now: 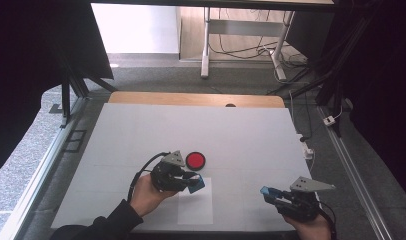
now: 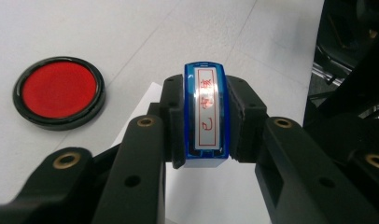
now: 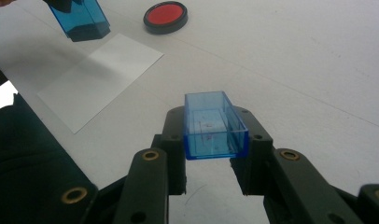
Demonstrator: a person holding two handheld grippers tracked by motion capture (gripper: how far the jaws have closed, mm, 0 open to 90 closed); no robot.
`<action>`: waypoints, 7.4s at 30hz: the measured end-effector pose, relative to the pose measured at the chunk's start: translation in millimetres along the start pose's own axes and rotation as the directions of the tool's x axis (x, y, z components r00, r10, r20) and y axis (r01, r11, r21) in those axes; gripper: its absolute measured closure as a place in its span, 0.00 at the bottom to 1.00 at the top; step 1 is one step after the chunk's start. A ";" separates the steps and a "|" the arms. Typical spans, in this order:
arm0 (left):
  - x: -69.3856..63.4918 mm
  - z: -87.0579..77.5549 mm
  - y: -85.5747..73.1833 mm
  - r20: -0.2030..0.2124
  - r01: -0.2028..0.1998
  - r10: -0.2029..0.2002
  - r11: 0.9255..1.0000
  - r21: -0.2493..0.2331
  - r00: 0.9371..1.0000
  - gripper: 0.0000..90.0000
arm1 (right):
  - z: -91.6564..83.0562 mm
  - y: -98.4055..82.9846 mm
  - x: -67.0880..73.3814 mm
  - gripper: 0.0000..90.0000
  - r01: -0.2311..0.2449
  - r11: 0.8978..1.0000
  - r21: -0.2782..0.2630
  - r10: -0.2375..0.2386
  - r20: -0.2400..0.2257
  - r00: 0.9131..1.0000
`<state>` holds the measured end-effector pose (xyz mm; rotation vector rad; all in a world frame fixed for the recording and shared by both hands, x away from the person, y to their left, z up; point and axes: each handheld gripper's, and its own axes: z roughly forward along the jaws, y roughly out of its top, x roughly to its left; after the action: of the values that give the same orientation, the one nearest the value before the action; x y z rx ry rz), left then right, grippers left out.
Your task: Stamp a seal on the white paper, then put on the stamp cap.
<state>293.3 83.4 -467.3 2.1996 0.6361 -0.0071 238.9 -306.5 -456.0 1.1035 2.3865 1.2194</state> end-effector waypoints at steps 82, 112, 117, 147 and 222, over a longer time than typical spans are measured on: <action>11.4 35.7 -13.1 0.005 0.050 -0.051 0.989 0.137 0.999 0.79 | -6.1 -4.1 3.8 0.76 -0.001 1.000 0.011 0.001 0.017 1.000; -2.7 36.8 -10.1 -0.068 -0.016 0.028 0.986 0.167 0.997 0.78 | -6.3 -4.4 4.1 0.76 0.007 1.000 0.013 -0.007 0.015 1.000; -4.6 37.0 -8.6 -0.077 -0.029 0.043 0.984 0.174 0.996 0.78 | -6.4 -4.4 4.1 0.76 0.007 1.000 0.012 -0.007 0.014 1.000; 1.4 -15.2 2.2 0.005 -0.049 0.049 0.999 -0.001 0.999 0.78 | -6.4 -4.4 4.1 0.76 0.007 1.000 0.011 -0.007 0.013 1.000; 1.2 -53.7 9.1 0.147 -0.166 0.194 0.968 -0.188 0.970 0.78 | 35.6 38.2 46.5 0.76 0.151 0.987 -0.055 -0.161 -0.307 0.938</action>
<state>287.4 118.0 -425.6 2.0542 0.3298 -0.0362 245.1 -238.1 -443.1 0.7392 2.6122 1.4593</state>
